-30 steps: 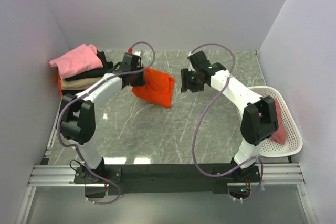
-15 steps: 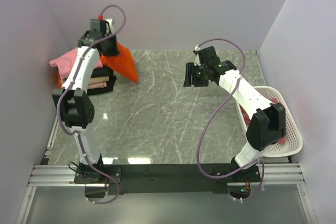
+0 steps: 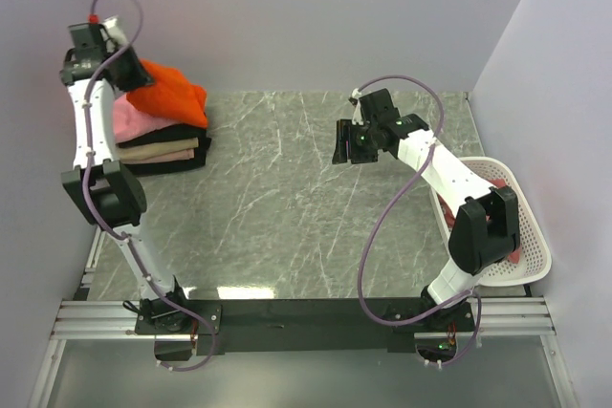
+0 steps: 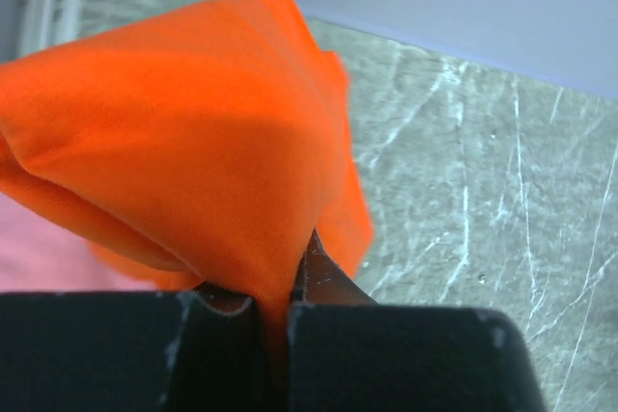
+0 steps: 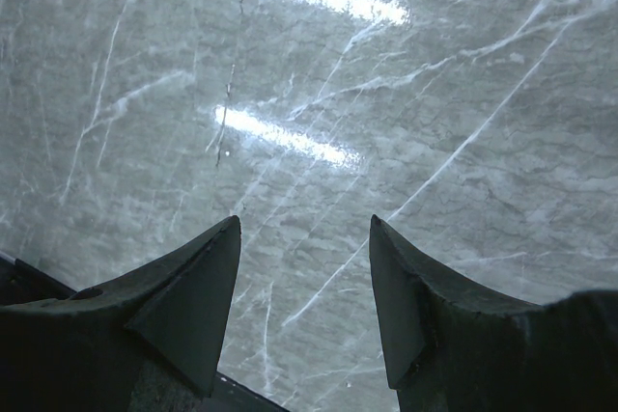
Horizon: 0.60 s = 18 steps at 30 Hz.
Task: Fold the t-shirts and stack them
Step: Neatly place the folded tshirt to the corner
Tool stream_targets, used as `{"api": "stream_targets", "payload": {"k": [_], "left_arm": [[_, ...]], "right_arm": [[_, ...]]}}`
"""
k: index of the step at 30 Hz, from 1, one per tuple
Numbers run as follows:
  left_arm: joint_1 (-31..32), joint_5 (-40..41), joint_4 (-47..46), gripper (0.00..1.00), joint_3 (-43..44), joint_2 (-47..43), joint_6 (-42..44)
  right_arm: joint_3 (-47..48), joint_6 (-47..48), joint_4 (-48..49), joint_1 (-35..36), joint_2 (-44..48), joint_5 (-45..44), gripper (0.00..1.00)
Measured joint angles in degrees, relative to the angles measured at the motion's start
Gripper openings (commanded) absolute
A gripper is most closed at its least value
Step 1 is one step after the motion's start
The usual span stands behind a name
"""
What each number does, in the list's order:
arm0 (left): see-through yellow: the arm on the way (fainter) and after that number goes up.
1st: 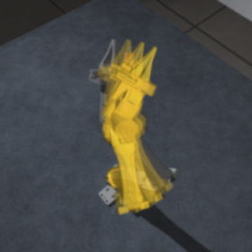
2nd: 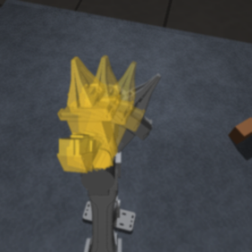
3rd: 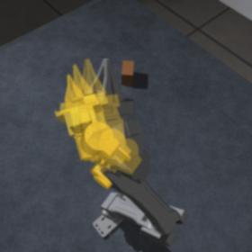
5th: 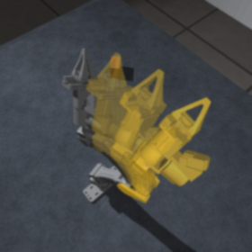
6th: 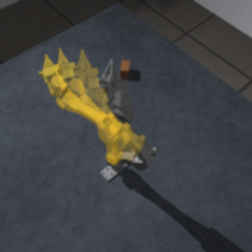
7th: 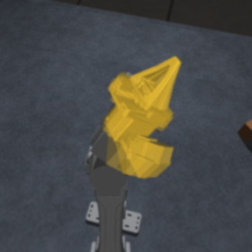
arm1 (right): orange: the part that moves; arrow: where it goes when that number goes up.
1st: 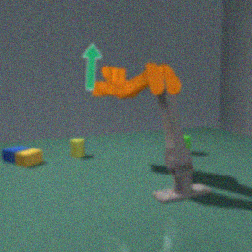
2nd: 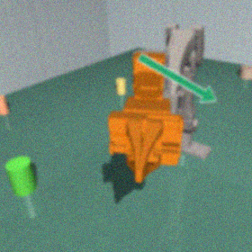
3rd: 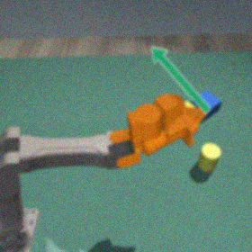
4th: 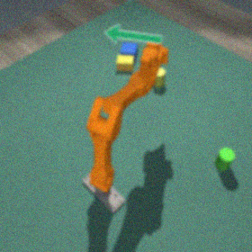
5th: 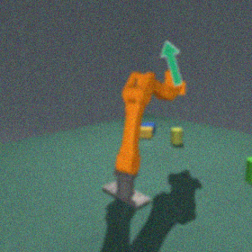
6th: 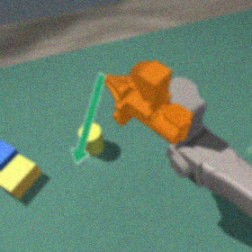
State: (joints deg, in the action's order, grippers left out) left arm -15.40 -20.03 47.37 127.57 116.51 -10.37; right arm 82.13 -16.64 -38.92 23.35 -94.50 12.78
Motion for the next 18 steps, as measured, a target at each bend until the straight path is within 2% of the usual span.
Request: {"api": "stream_targets", "payload": {"k": [6, 10, 18], "left_arm": [[-5.75, -2.21, -0.81, 0.00, -3.65, -2.34, -0.04], [-7.52, -1.62, -3.32, 0.00, -10.01, -6.10, -0.11], [-8.24, 6.91, -8.87, 0.00, -26.01, -12.46, 0.02]], "right_arm": [[-0.70, 0.07, 0.83, 0.02, 0.00, 1.36, 0.63], [-2.10, 0.09, 1.01, 0.02, 0.04, 1.99, 0.63], [-3.82, 0.39, 1.42, 0.00, 0.55, 2.12, 0.63]]}}
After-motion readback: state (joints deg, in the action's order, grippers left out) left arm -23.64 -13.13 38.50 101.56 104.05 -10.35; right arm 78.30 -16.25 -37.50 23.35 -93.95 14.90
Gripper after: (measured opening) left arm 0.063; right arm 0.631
